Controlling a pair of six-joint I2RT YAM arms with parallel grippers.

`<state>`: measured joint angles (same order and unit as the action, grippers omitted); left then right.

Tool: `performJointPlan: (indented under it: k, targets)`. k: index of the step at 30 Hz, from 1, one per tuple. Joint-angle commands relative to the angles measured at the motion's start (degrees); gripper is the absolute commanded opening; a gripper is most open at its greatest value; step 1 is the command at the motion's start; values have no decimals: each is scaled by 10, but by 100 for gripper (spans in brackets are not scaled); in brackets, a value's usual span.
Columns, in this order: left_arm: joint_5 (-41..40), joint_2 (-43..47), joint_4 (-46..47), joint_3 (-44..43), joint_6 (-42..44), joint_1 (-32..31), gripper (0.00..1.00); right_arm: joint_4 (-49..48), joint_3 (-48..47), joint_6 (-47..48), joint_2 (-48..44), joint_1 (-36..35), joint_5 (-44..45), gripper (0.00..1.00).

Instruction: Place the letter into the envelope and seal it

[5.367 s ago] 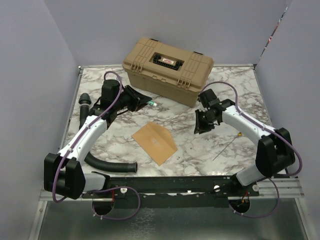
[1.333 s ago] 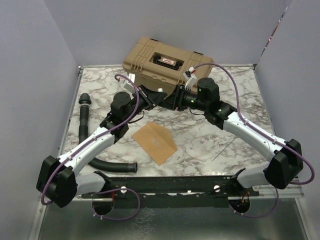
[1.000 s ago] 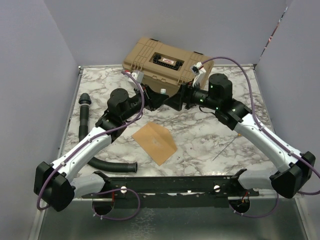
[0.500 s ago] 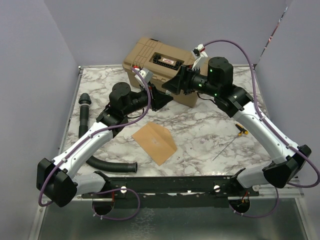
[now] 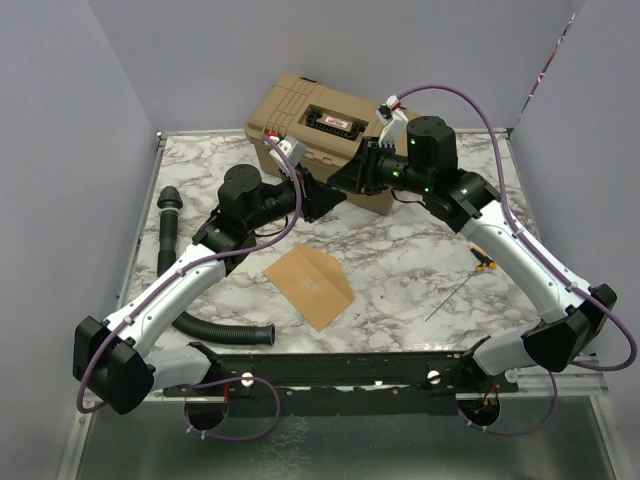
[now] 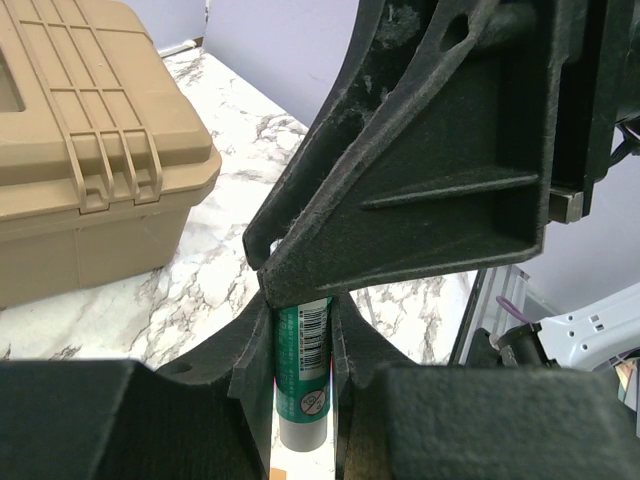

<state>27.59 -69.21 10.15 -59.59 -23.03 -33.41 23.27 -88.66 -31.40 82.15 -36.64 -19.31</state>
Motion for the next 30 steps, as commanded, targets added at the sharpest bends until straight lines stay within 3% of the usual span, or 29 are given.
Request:
performJointPlan:
  k: [1,4,8,11,13,15,22,26,28,29,30]
  targets:
    - [3,9,17,-9,2,-3,0,10,-8,11,0,2,-30,31]
    - [27,8,9,-15,1,-2,0,4,-8,38,-3,2,-58,38]
    - [65,5,-17,-31,5,0,0,8,-10,108,-15,16,-146,36]
    - [64,7,-19,-32,4,1,0,50,-30,134,-10,26,-198,23]
    - [55,3,-22,-36,7,0,0,72,-41,130,0,27,-189,7]
    - [51,-4,-27,-44,22,0,0,80,-50,109,15,28,-175,0]
    - [-33,-13,-2,-25,188,-5,0,112,-77,-147,78,28,5,0]
    - [-61,-15,-4,-22,317,-15,0,121,-115,-235,111,27,30,0]
    - [-63,-15,-11,-21,344,-16,0,102,-129,-234,120,27,9,1]
    - [-63,-15,-17,-22,346,-16,0,99,-136,-226,121,28,5,10]
    - [-56,-14,-27,-24,344,-16,0,92,-134,-211,118,29,1,26]
